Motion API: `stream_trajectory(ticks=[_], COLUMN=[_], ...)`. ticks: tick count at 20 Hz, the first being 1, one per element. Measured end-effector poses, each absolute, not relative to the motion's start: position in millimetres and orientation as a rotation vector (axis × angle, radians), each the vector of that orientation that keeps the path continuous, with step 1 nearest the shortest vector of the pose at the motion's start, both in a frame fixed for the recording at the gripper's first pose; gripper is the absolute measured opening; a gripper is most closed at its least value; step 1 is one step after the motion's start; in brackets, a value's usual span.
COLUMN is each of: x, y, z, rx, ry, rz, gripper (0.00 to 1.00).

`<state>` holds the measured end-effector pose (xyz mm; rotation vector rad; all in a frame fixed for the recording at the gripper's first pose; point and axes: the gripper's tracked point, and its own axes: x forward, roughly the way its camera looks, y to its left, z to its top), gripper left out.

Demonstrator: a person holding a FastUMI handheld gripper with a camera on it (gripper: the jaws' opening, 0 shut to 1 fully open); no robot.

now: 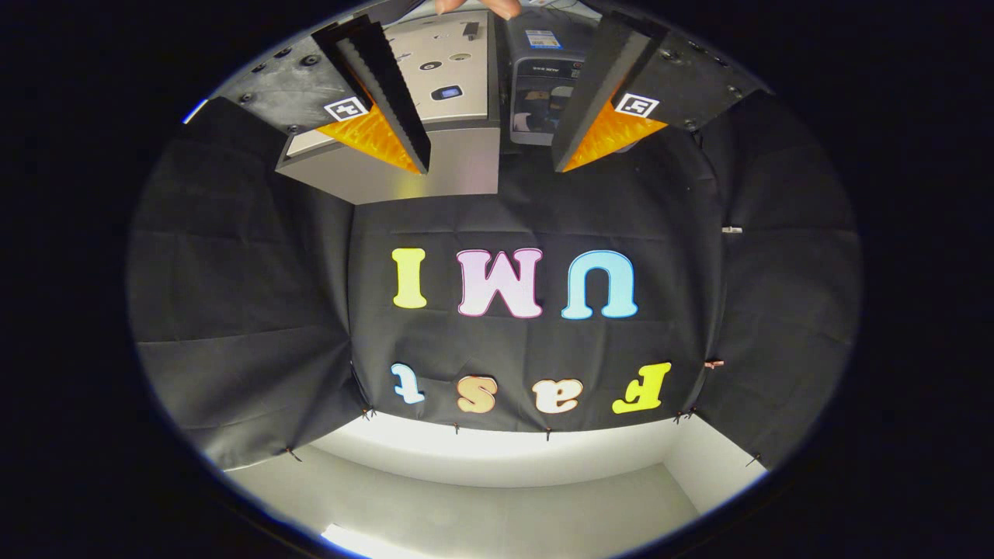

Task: Put the clothes into the washing machine and then close the washing machine lid.

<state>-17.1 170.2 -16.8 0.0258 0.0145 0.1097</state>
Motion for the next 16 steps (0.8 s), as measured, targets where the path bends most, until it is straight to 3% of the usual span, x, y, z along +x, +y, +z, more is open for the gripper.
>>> stream_trajectory(ticks=[16], x=[-16.4], y=[167.5], z=[-19.7], rx=[0.018], ry=[0.026], rz=[0.096], gripper=[0.99])
